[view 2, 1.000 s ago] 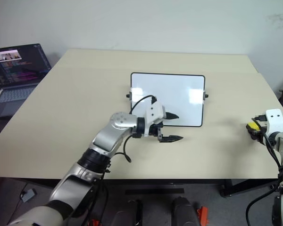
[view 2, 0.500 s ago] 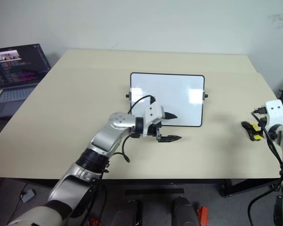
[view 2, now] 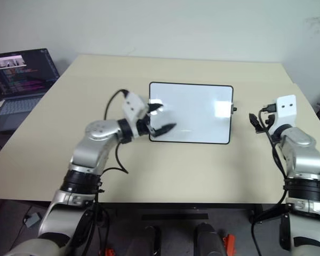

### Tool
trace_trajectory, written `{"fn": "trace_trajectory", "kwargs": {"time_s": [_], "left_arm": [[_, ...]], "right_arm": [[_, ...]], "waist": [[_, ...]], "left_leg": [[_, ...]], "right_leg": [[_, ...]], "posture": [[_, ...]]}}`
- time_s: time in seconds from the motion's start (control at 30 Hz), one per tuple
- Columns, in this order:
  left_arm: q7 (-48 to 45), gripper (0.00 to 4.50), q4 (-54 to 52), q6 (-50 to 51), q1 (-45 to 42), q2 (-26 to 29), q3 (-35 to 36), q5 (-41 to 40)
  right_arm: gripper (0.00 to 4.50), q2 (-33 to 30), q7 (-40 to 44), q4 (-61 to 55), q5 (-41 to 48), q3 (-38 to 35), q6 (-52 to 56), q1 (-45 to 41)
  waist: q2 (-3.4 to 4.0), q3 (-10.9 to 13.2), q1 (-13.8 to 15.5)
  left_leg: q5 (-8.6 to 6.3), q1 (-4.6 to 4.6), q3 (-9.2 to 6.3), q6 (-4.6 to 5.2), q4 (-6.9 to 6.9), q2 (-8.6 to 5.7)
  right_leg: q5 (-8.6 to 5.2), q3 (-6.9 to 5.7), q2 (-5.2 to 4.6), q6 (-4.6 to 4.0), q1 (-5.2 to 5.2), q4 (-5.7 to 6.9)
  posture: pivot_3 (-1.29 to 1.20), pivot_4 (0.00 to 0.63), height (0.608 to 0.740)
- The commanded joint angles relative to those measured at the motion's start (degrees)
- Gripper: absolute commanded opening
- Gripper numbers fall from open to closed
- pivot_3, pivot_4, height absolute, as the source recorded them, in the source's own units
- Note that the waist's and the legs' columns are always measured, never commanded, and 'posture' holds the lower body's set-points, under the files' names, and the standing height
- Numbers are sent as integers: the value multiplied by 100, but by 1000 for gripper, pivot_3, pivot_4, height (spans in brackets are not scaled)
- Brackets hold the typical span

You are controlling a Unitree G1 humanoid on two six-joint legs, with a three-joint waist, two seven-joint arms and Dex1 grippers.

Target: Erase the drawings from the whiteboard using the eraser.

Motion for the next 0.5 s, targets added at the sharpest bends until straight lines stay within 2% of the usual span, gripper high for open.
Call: {"fn": "trace_trajectory", "kwargs": {"time_s": [0.03, 0.27, 0.5], "left_arm": [[617, 4500, -260, 24, 28, -60, 734, -395], [1695, 4500, 10, -445, 304, 24, 1280, -147], [2354, 4500, 601, -941, 574, 25, 1403, 103]], "right_arm": [[4452, 216, -247, 48, 148, -248, -460, -61], [4452, 683, -394, 239, 185, -178, -1008, 122], [4452, 996, -523, 353, 168, -189, -1613, 361]], "waist": [[0, 0, -1], [0, 0, -1], [0, 0, 2]], "left_leg": [[0, 0, 0, 0, 0, 0], [0, 1, 0, 0, 2, -1], [0, 1, 0, 0, 1, 0]], "right_leg": [[0, 0, 0, 1, 0, 1], [8, 1, 1, 11, 2, 1], [9, 1, 1, 12, 3, 1]], "posture": [[0, 150, 740], [0, 150, 740], [0, 150, 740]]}}
